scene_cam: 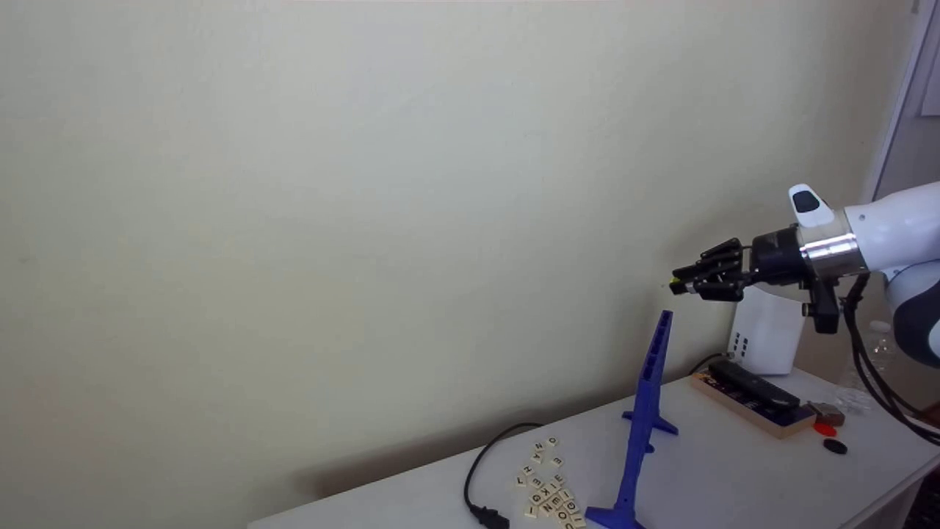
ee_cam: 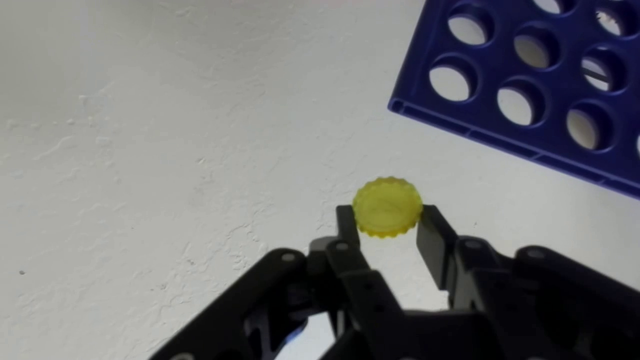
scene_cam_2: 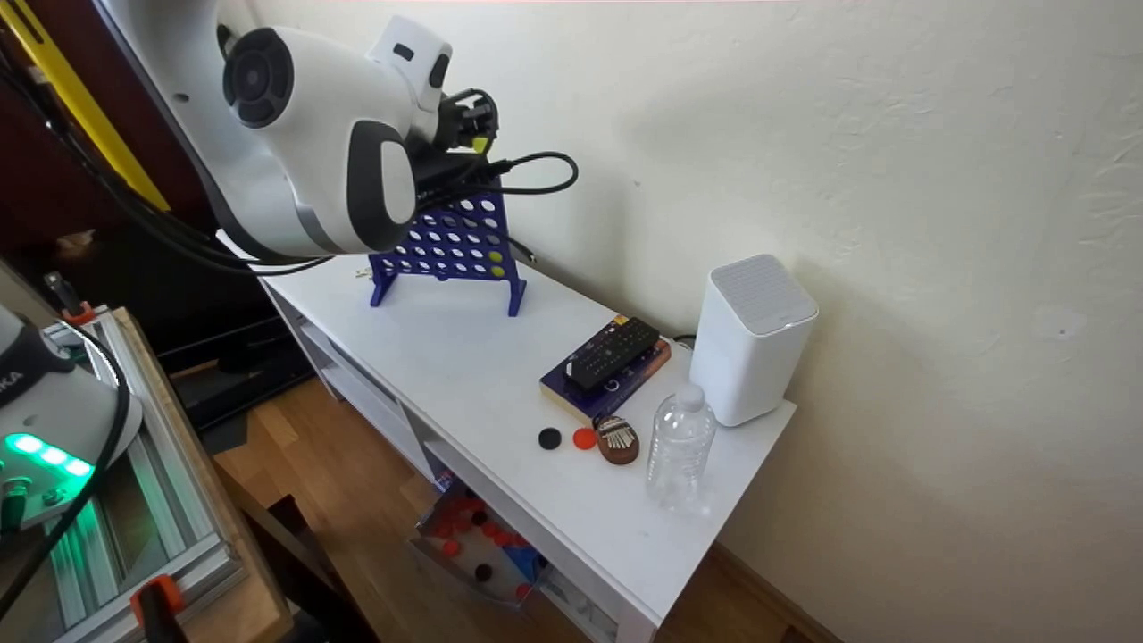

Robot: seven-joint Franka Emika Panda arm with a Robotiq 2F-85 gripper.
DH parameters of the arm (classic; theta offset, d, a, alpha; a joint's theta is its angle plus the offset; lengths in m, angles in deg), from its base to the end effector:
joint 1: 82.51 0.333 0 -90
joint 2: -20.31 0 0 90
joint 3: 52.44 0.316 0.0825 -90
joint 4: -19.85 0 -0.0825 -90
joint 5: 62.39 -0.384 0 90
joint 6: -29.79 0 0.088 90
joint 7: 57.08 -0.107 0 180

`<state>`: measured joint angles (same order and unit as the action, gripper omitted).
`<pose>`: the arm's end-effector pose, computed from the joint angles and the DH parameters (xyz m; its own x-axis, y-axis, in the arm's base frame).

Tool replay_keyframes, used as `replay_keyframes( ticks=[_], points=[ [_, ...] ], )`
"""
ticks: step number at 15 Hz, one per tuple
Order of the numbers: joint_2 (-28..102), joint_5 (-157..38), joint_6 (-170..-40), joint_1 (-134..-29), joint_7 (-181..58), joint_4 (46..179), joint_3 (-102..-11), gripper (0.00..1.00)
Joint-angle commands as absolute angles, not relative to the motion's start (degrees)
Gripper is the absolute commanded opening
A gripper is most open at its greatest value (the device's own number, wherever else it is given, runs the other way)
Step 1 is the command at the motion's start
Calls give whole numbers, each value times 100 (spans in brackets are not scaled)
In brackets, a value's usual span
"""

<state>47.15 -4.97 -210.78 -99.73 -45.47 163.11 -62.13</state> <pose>0.4363 -0.0911 0.2439 0.1951 0.5472 0.8140 0.5675 -0.7398 0.3613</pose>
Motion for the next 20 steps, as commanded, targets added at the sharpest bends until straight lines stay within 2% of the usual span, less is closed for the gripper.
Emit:
replay_keyframes(
  ticks=[1,11,12,20],
  points=[
    [4705,-508,-21076,-9943,-4555,16317,-6235,36],
    [4706,-509,-21076,-9940,-4555,16315,-6234,36],
    [4706,-509,-21076,-9940,-4555,16315,-6234,11],
    [5231,-1437,-21243,-9939,-4676,15551,-6058,11]
  ],
)
